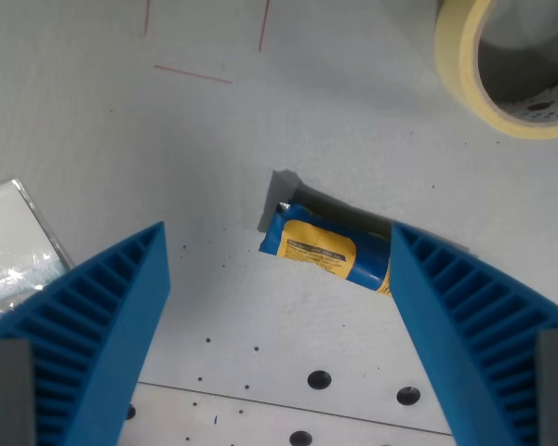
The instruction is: Move in base negative y
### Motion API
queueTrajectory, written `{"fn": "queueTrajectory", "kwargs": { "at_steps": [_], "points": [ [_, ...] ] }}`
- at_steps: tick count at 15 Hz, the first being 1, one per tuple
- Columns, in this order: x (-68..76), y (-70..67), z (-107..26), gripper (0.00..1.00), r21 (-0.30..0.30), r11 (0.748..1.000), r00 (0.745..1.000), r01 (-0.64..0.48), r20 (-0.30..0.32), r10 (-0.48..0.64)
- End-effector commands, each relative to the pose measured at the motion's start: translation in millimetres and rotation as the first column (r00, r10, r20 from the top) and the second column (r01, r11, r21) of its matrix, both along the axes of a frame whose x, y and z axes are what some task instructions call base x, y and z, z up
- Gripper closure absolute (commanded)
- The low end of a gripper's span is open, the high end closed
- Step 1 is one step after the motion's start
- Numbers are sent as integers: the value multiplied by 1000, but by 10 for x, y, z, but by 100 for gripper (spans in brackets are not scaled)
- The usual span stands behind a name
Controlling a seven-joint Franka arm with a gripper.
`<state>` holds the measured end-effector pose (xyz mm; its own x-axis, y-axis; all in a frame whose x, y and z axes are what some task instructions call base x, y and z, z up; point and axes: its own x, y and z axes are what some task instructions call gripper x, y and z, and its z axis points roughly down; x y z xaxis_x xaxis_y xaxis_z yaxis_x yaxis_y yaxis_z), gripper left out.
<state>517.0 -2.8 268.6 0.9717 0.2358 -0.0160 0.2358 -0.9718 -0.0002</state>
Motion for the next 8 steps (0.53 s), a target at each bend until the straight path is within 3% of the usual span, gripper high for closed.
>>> {"fn": "queueTrajectory", "kwargs": {
  "at_steps": [1, 8],
  "points": [
    [-8, -54, 17, 0, 0, 1000, 1000, -1, 4, 1],
    [-83, -432, 15, 0, 0, 1000, 1000, -1, 4, 1]
  ]
}}
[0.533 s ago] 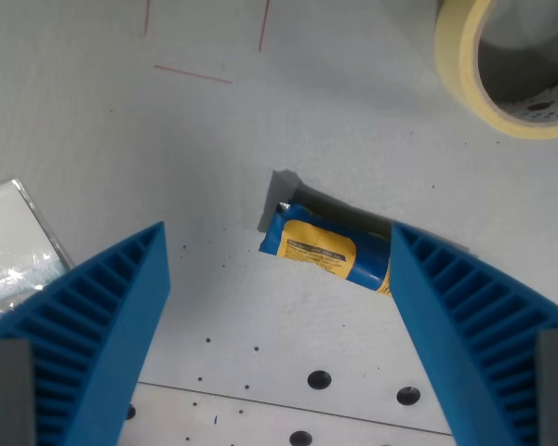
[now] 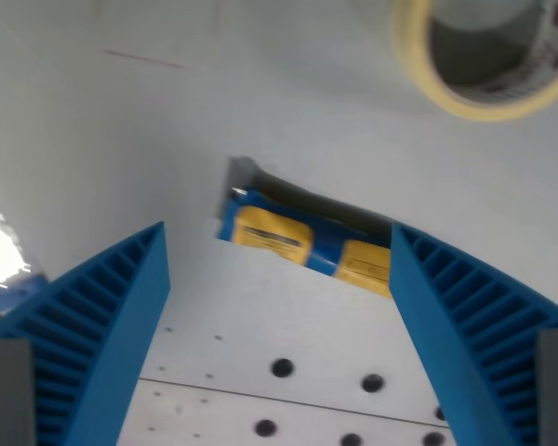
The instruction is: Move in base negative y
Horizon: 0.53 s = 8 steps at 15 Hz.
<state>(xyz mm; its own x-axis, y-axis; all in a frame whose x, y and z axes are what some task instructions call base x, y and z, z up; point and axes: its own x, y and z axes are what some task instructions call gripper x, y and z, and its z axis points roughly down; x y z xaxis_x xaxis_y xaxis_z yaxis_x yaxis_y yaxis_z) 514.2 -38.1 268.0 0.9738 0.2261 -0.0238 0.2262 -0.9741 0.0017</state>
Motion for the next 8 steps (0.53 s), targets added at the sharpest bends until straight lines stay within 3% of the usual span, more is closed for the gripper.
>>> {"fn": "queueTrajectory", "kwargs": {
  "at_steps": [1, 8],
  "points": [
    [-65, -134, 20, 0, 4, 1000, 1000, -11, 11, 11],
    [-133, -510, 18, 0, 4, 1000, 1000, -11, 11, 11]
  ]
}}
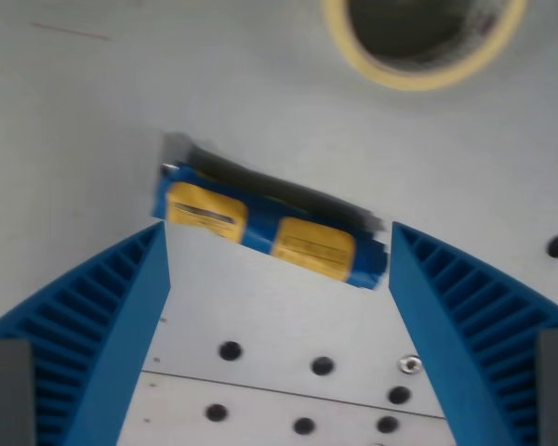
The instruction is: Move in base negative y
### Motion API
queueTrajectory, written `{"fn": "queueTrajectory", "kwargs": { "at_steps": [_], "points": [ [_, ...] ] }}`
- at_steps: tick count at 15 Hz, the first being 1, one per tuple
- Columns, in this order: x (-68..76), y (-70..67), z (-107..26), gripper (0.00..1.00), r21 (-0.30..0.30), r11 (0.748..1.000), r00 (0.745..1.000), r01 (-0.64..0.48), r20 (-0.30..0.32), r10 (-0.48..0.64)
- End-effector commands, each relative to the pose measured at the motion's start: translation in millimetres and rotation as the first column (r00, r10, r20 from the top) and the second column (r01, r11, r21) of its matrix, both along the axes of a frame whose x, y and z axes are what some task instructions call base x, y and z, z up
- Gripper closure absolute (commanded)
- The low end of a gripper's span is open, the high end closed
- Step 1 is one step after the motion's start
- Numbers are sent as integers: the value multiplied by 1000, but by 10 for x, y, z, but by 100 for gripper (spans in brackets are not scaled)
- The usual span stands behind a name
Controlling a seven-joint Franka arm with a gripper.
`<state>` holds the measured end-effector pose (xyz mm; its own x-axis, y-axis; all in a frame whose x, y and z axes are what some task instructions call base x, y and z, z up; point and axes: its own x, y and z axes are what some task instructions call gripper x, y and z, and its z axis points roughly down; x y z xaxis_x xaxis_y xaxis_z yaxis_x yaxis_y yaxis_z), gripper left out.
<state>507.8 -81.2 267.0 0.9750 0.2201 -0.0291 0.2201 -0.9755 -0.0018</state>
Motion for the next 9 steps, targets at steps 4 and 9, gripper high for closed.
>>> {"fn": "queueTrajectory", "kwargs": {
  "at_steps": [4, 9],
  "points": [
    [-107, -294, 27, 0, 1, 1000, 1000, -17, 17, 17],
    [-153, -563, 27, 0, 1, 1000, 1000, -17, 17, 17]
  ]
}}
